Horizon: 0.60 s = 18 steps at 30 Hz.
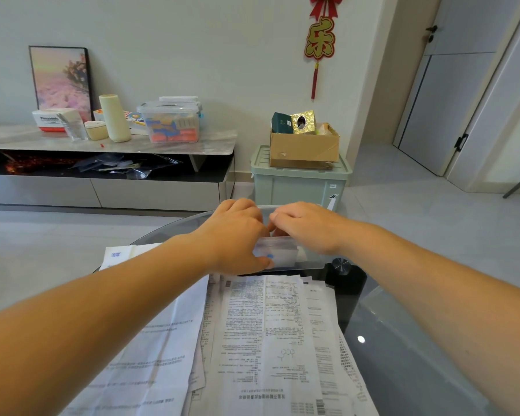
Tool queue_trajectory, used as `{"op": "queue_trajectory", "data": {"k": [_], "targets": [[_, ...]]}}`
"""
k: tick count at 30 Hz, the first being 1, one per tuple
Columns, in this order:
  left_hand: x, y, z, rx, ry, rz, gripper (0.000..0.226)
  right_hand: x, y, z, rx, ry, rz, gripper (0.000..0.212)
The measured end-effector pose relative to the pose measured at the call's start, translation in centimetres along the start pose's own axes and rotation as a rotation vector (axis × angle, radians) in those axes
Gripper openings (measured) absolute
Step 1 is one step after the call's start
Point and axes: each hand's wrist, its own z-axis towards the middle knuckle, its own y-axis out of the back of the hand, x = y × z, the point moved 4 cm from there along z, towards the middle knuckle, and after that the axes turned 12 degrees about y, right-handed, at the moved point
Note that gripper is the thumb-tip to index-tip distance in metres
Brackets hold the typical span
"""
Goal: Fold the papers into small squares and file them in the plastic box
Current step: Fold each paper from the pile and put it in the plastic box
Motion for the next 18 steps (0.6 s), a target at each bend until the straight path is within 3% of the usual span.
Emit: {"op": "queue_trajectory", "data": {"k": [10, 18], "targets": [[-0.1, -0.3, -0.4, -0.041, 0.048, -0.003, 0.069, 0.1, -0.4, -0.2, -0.007, 0.094, -0.242, 0.042], [0.0, 1.3, -1.6, -0.058, 0.101, -0.054, 0.073, -0.1, 1.3, -1.7, -0.288, 0.098, -0.121, 0.044]]}}
